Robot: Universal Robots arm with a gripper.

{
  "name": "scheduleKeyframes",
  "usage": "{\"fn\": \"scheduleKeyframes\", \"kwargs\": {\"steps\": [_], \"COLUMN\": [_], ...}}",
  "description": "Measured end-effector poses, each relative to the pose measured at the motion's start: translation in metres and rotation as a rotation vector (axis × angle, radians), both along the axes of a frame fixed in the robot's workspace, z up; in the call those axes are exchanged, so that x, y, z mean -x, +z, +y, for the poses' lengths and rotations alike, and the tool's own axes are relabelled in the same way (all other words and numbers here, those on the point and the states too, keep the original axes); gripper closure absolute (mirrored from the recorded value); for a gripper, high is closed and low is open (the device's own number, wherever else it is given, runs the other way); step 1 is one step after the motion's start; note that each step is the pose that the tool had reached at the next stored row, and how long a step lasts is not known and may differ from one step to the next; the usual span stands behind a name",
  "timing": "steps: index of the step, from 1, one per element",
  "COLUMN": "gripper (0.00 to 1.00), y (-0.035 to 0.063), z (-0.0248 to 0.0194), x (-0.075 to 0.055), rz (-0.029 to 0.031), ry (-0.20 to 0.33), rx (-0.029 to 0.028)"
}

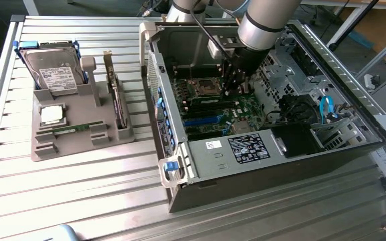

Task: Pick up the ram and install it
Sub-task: 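Insert the ram into the slot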

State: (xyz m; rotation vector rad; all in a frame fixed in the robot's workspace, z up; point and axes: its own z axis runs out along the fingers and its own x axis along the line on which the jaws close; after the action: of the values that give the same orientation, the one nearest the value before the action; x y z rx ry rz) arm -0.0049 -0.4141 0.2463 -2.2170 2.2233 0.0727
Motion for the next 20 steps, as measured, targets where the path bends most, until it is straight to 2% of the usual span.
{"fn": "scheduleKeyframes", "kwargs": {"steps": [20], "gripper": [0.88], "y": [-0.0008], "z": [-0.0008], "x": [0.0021], "rz": [0.0000], "ry": [0.000], "rx": [0.0000]}}
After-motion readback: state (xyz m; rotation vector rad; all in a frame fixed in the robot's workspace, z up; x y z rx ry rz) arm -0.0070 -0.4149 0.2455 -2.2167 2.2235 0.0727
